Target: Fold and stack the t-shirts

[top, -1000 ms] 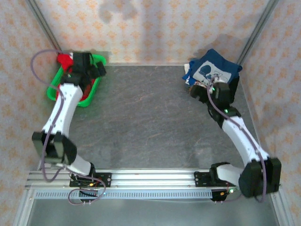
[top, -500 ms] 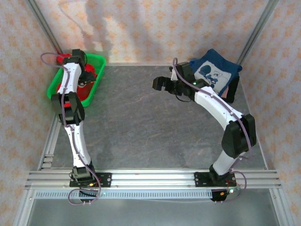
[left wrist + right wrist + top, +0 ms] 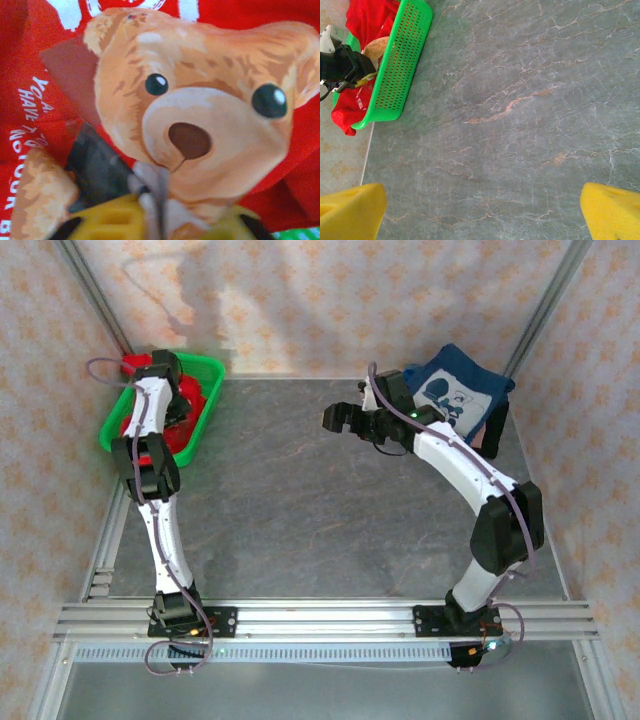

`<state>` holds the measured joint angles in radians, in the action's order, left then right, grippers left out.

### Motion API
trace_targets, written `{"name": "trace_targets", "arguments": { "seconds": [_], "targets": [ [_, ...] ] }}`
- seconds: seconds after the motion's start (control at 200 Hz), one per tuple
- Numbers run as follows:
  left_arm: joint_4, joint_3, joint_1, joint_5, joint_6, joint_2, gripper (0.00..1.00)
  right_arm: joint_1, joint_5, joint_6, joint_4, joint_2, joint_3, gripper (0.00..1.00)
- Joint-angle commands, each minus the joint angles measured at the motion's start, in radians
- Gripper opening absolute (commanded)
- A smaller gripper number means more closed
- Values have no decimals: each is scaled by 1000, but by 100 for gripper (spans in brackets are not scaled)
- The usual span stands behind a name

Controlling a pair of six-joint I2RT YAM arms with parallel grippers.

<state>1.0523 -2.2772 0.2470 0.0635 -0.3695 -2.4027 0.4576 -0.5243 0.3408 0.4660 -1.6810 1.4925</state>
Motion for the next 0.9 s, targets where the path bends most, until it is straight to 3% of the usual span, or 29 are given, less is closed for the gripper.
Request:
{"name": "trace_targets", "arguments": {
  "seconds": [0.0, 0.175, 0.455, 0.751, 0.896],
  "targets": [
    [-23, -47, 13, -17, 14, 26, 0, 1, -5, 2, 1, -18, 44, 99],
    [-82, -44, -14, -100, 45, 179, 0, 2, 6, 8, -14, -41, 65, 99],
    [-72, -302, -108, -268, 46, 370, 0, -15, 29, 35, -42, -93, 94, 99],
    [-299, -499, -219, -606, -238, 432, 0, -83, 74, 69, -107, -77, 93, 99],
    [-345, -501, -318, -656, -266, 445, 0, -147, 123, 112, -182, -10, 23, 99]
  ]
}}
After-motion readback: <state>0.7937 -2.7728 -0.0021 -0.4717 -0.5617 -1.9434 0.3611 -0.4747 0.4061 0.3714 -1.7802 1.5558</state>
